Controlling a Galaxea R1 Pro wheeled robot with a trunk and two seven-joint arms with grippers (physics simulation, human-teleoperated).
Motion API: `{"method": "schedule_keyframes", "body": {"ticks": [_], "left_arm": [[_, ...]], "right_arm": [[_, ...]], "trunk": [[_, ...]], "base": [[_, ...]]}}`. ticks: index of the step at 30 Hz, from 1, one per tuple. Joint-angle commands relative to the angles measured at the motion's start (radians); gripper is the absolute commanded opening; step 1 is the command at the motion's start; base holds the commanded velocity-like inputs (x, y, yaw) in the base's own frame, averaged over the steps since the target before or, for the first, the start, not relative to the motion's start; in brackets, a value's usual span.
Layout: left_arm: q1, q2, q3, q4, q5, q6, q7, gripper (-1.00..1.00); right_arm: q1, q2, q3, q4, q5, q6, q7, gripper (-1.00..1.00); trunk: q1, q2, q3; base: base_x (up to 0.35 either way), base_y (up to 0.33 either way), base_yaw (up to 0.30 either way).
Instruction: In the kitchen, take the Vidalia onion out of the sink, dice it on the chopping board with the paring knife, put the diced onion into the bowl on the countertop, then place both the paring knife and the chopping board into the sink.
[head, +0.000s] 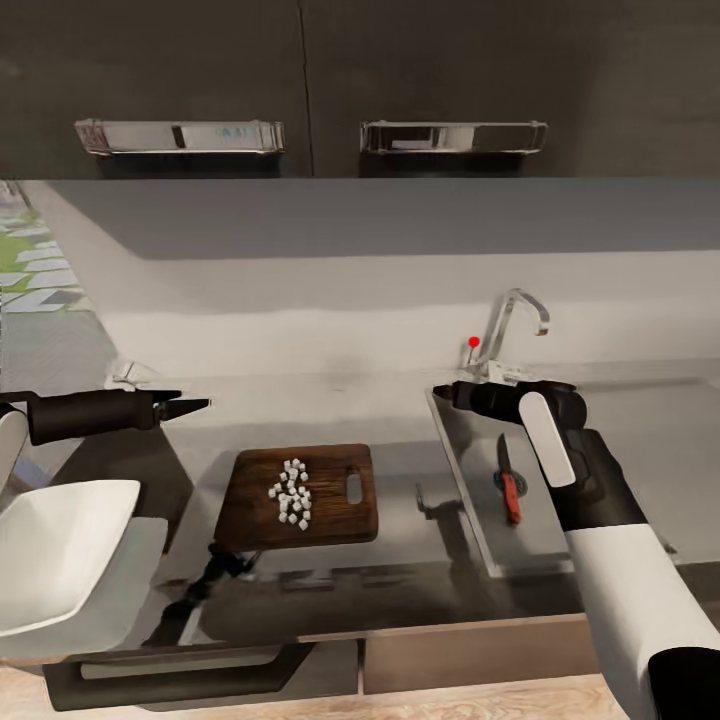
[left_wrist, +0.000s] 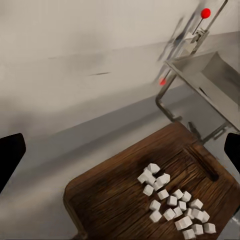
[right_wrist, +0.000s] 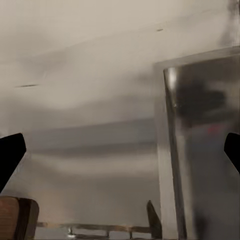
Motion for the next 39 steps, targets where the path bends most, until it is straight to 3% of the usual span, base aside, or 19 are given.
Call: {"method": "schedule_keyframes", "body": {"ticks": [1,14,18,23,28,39], "left_arm": [[-0.001,0.0,0.001,0.0,-0.002,0.003,-0.005,1.0],[-0.001,0.001,0.001,-0.001,-0.002,0.003,-0.005,1.0],[-0.001,0.001,0.001,-0.001,-0.002,0.003,-0.005,1.0],[-0.001,0.001,0.001,-0.001,-0.002,0.003,-0.005,1.0],[-0.001,0.001,0.001,-0.001,-0.002,0.003,-0.006,1.0],[-0.001,0.001,0.001,-0.003,-0.002,0.003,-0.005,1.0]], "right_arm": [[-0.001,-0.001,0.002,-0.001,-0.01,0.003,-0.009,1.0],[0.0,-0.001,0.011,0.002,-0.008,0.012,-0.007,1.0],[0.0,-0.001,0.031,0.005,-0.006,0.012,-0.01,1.0],[-0.001,0.005,0.092,0.054,-0.005,0.01,-0.061,1.0],[-0.001,0.008,0.097,0.131,-0.005,0.004,-0.126,1.0],[-0.002,0.044,0.099,0.196,-0.005,0.005,-0.153,1.0]], "trunk": [[0.0,-0.001,-0.001],[0.0,-0.001,-0.001],[0.0,-0.001,-0.001],[0.0,-0.001,-0.001],[0.0,-0.001,-0.001],[0.0,-0.001,-0.001]], "base": [[0.0,0.287,0.0],[-0.113,0.2,0.0],[-0.178,0.247,0.0],[-0.024,0.068,0.0],[-0.001,0.005,0.0],[0.0,0.098,0.0]]}}
